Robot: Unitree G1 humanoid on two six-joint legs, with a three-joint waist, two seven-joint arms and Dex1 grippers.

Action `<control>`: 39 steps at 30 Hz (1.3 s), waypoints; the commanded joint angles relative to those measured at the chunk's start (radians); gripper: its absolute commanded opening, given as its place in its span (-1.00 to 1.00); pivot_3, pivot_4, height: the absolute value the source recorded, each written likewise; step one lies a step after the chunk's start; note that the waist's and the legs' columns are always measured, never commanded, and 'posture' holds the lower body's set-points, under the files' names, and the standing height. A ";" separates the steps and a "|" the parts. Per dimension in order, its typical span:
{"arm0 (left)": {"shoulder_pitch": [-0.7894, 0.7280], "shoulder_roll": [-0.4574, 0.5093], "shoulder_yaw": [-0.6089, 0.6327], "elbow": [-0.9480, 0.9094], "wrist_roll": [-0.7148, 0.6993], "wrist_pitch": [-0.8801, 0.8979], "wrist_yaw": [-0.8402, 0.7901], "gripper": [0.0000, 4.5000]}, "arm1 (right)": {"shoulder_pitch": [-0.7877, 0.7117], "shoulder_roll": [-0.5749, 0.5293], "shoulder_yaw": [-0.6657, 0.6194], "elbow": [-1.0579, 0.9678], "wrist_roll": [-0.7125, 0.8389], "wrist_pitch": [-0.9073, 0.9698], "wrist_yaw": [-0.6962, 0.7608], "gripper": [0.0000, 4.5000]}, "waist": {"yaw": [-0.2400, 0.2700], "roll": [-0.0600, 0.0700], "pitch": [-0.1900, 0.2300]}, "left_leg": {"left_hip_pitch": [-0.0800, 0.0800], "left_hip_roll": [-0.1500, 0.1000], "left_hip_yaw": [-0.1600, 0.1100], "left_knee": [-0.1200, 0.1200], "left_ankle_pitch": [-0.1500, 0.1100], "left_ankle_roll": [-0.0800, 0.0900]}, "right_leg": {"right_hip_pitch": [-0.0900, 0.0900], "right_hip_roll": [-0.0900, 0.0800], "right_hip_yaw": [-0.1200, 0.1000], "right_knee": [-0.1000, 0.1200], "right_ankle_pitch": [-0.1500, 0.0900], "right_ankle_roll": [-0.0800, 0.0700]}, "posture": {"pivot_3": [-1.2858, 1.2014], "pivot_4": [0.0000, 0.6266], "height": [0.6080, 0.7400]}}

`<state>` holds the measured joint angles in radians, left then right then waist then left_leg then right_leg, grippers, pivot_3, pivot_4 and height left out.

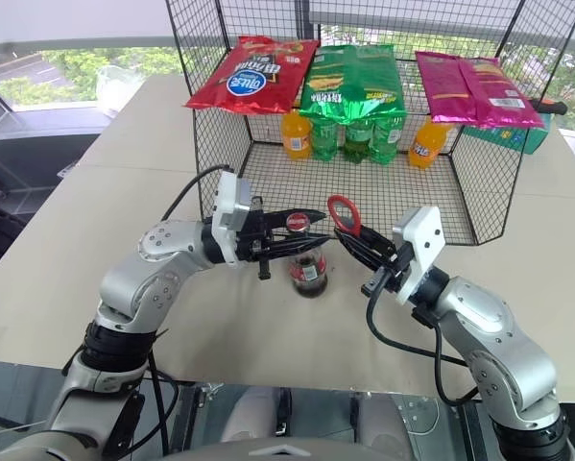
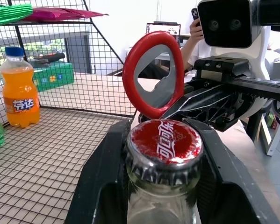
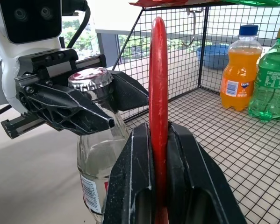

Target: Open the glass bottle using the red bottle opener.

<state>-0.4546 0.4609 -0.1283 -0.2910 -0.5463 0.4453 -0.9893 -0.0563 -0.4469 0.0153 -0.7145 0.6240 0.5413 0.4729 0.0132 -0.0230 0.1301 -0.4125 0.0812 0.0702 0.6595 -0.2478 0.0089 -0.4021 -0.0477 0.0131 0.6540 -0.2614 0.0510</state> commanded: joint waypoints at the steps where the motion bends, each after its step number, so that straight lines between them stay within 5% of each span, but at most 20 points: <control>1: -0.007 0.002 -0.002 0.004 0.011 -0.014 -0.002 0.32 | -0.016 0.002 -0.004 -0.017 0.003 -0.015 0.004 -1.00 | 0.000 0.000 0.000 | 0.000 0.000 0.000 0.000 0.000 0.000 | 0.000 0.000 0.000 0.000 0.000 0.000 | 0.03 -0.52 1.00; 5: 0.000 0.005 0.009 0.007 0.009 -0.018 -0.010 0.97 | -0.013 -0.001 -0.007 -0.018 0.004 -0.015 0.004 -1.00 | 0.000 0.000 0.000 | -0.001 0.000 0.000 0.000 0.000 0.000 | 0.000 0.000 0.000 -0.001 0.000 0.000 | 0.03 -0.52 1.00; 20: 0.051 0.029 0.023 -0.024 -0.021 -0.017 -0.034 0.97 | -0.011 -0.004 -0.008 -0.017 0.004 -0.017 0.009 -1.00 | 0.000 0.000 0.000 | -0.001 0.000 0.000 0.000 0.000 0.000 | 0.000 0.000 0.000 -0.001 0.000 0.000 | 0.03 -0.52 1.00; 27: 0.053 0.035 0.024 -0.030 -0.037 -0.016 -0.049 -0.37 | -0.016 -0.027 0.017 -0.014 -0.045 -0.037 0.033 -1.00 | 0.000 0.000 0.000 | 0.000 0.000 0.000 0.000 0.000 0.000 | 0.000 0.000 0.000 -0.001 0.000 0.000 | 0.03 -0.52 1.00; 35: 0.051 0.038 0.023 -0.050 -0.048 0.005 -0.044 -0.49 | -0.030 -0.025 0.068 0.007 -0.167 -0.109 0.040 -1.00 | 0.000 0.000 0.000 | 0.000 0.000 0.000 0.000 0.000 0.000 | 0.000 0.000 0.000 -0.001 0.000 0.000 | 0.03 -0.52 1.00; 39: 0.045 0.040 0.030 -0.034 -0.044 0.002 -0.043 -0.49 | -0.066 -0.029 0.136 0.030 -0.364 -0.232 0.003 -1.00 | 0.000 0.000 0.000 | 0.000 0.000 0.000 0.000 0.000 0.000 | 0.000 0.000 0.000 -0.001 0.000 0.000 | 0.03 -0.52 1.00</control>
<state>-0.4057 0.4962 -0.0966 -0.3063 -0.5798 0.4428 -1.0276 -0.0988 -0.4691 0.1229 -0.6782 0.3690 0.4028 0.4953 0.0129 -0.0229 0.1302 -0.4127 0.0813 0.0702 0.6595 -0.2478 0.0089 -0.4023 -0.0476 0.0129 0.6535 -0.2616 0.0510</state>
